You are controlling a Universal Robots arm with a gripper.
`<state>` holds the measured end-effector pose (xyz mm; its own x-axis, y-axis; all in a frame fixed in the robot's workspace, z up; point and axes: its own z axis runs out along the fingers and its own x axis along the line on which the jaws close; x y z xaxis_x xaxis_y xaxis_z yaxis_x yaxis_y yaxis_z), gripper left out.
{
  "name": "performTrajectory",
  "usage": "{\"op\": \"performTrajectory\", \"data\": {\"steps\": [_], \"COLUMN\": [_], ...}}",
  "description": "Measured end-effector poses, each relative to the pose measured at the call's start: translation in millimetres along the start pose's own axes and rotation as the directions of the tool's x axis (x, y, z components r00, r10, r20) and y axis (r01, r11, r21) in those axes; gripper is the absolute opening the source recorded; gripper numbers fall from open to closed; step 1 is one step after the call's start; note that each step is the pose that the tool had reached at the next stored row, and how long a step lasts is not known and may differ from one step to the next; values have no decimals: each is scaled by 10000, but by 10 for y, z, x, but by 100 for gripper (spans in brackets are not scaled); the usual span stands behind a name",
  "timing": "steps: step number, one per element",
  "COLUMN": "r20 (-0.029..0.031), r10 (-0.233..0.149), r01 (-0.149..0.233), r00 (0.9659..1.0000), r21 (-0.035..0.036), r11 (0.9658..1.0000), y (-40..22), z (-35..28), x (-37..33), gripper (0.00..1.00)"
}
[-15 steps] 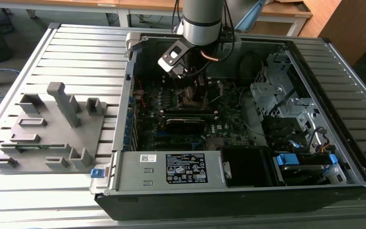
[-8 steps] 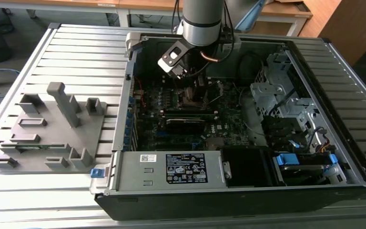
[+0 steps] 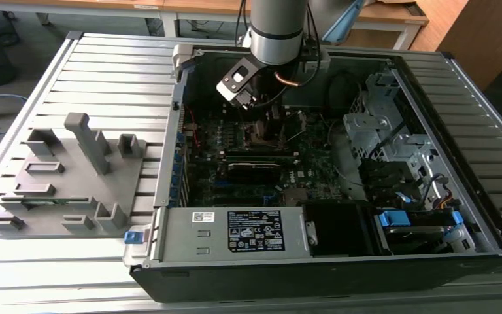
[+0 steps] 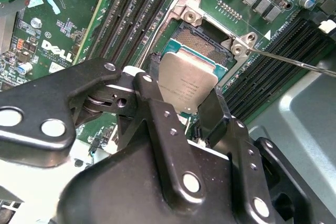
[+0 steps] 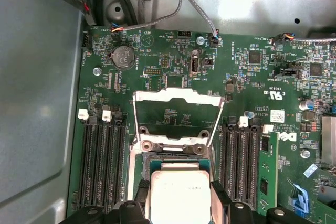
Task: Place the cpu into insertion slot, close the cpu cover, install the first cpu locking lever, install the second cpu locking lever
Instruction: 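Place the cpu into insertion slot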
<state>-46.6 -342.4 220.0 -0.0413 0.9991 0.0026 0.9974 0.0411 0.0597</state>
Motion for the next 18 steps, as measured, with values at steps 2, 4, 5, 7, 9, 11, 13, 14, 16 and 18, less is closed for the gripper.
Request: {"op": "performTrajectory", "data": {"steps": [2, 4, 5, 7, 9, 11, 13, 14, 16, 18], "r20": [0, -2, -3, -1, 0, 0, -1, 0, 3, 3], "r10": [1, 3, 1, 0, 1, 2, 14, 36, 83, 123], "r01": [-1, -3, -1, 0, -1, -2, -14, -36, -83, -123], "r00": [10000, 10000, 10000, 10000, 10000, 10000, 10000, 10000, 10000, 9999], "r21": [0, -2, -2, -1, 0, 0, -1, -1, -1, 0], "r11": [10000, 10000, 10000, 10000, 10000, 10000, 10000, 10000, 10000, 9999], "y": [0, -8, -13, -26, -36, -39, -40, -40, -41, -43], "z": [0, 2, 4, 8, 14, 22, 37, 48, 71, 99], "x": [0, 0, 1, 2, 11, 28, 43, 47, 52, 56], "gripper": [54, 54, 54, 54, 54, 54, 54, 54, 54, 54]}}
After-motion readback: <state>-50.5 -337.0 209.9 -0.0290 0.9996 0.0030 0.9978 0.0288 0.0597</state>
